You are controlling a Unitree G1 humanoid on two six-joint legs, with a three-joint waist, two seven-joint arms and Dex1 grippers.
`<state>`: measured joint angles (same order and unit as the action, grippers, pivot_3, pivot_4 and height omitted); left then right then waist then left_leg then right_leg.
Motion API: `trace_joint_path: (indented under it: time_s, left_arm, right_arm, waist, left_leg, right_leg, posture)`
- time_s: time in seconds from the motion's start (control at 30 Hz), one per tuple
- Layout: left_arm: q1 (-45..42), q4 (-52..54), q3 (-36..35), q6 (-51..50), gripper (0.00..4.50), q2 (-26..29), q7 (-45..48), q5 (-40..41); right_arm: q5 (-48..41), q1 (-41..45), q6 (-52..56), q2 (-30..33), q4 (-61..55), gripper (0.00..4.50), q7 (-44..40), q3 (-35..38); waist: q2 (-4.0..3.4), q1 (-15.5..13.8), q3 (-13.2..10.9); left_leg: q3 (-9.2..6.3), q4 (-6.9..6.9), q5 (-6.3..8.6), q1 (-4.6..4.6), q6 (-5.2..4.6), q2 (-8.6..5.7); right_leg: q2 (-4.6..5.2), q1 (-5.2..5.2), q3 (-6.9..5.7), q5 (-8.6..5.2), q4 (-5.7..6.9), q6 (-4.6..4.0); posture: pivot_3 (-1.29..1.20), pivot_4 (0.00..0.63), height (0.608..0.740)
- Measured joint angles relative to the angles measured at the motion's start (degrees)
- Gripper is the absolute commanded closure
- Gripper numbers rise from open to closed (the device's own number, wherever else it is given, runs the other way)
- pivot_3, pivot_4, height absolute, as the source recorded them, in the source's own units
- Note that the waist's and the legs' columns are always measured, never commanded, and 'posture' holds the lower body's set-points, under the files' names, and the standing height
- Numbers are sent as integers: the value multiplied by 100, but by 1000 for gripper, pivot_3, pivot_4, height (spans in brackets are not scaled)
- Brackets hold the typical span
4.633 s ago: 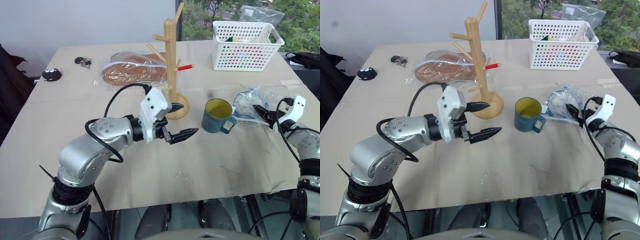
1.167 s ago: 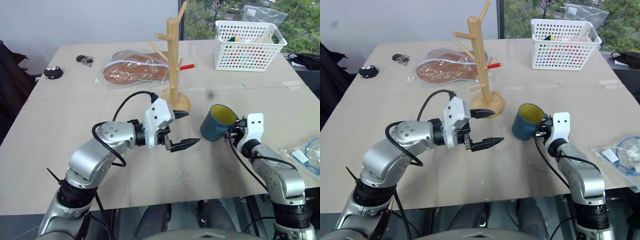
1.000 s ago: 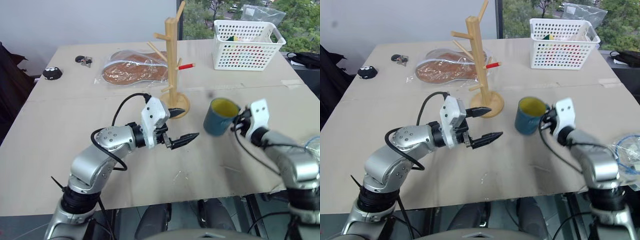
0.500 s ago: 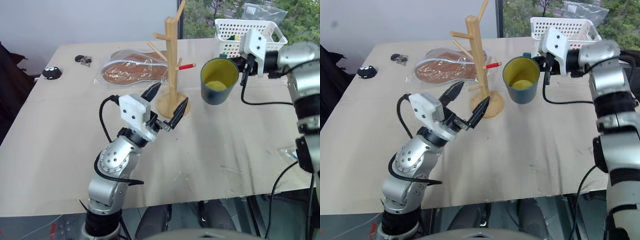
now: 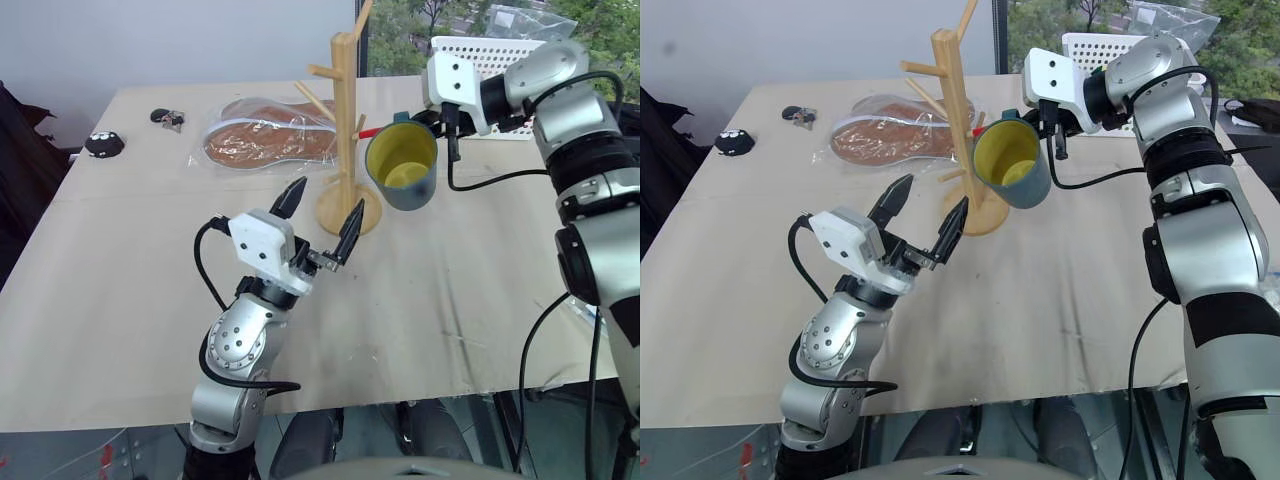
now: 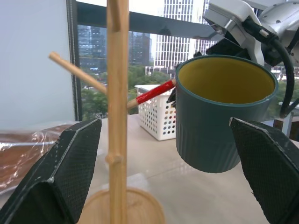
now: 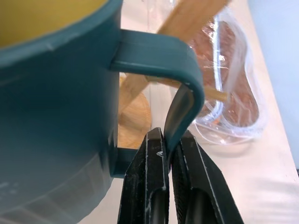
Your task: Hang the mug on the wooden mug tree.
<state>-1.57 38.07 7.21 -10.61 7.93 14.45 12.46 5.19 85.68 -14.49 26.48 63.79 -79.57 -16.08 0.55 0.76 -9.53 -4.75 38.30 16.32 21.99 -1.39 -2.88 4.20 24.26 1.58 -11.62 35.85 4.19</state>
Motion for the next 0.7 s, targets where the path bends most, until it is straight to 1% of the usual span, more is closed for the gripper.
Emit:
trace_joint_path:
  time_s: [0.2,0.3,0.33,0.37,0.4,0.43,0.53,0.57,0.7]
  left_arm:
    - [55,0,28,106,0,-22,-31,-41]
    - [97,-1,54,130,0,-22,-45,-58]
    - [108,-4,66,139,0,-20,-43,-58]
    - [114,-13,72,145,0,-20,-39,-56]
    - [114,-25,70,150,0,-21,-37,-53]
    - [112,-50,61,153,0,-25,-27,-43]
    - [111,-64,16,153,0,-23,45,66]
    - [112,-67,5,153,0,-18,61,103]
    - [148,-124,-80,82,0,102,188,287]
  right_arm:
    - [107,279,156,-197,170,4462,27,38]
    - [112,375,394,-252,245,3650,178,97]
    - [112,379,459,-257,248,3251,215,111]
    - [112,379,549,-261,253,2692,261,135]
    - [112,379,592,-260,256,2245,287,141]
    - [112,380,695,-259,256,1685,382,165]
    - [120,380,961,-215,266,193,645,265]
    - [119,380,1048,-173,267,64,691,306]
    - [27,370,1488,230,246,64,739,550]
  waist:
    - [-1,2,-1]
    - [-1,1,-1]
    - [-1,1,0]
    - [-1,0,-1]
    - [-1,0,-1]
    - [-1,2,0]
    - [-1,0,0]
    - [-1,-6,0]
    - [-1,-18,0]
  left_leg:
    - [-2,-3,0,0,0,1]
    - [-1,-3,0,0,0,0]
    - [-1,-3,0,0,0,0]
    - [-1,-2,0,1,0,0]
    - [-1,-2,0,0,0,0]
    - [-1,-2,0,0,0,0]
    - [-2,-3,0,1,0,0]
    - [-3,-3,0,2,0,0]
    - [-3,-2,1,8,0,-2]
  right_leg:
    - [-2,2,-2,0,0,-1]
    - [-1,2,-1,0,0,-1]
    - [-1,2,-1,0,0,0]
    - [-1,2,-1,0,0,-1]
    - [-1,2,-1,0,0,-1]
    - [-2,2,-1,0,1,-1]
    - [-2,2,-2,0,1,-1]
    - [-1,2,-2,0,1,-1]
    - [0,5,-3,0,-2,-1]
  posture:
    - [0,150,740]
    - [0,150,740]
    - [0,150,740]
    - [0,150,740]
    - [0,150,740]
    - [0,150,740]
    - [0,150,740]
    - [0,150,740]
    - [0,150,740]
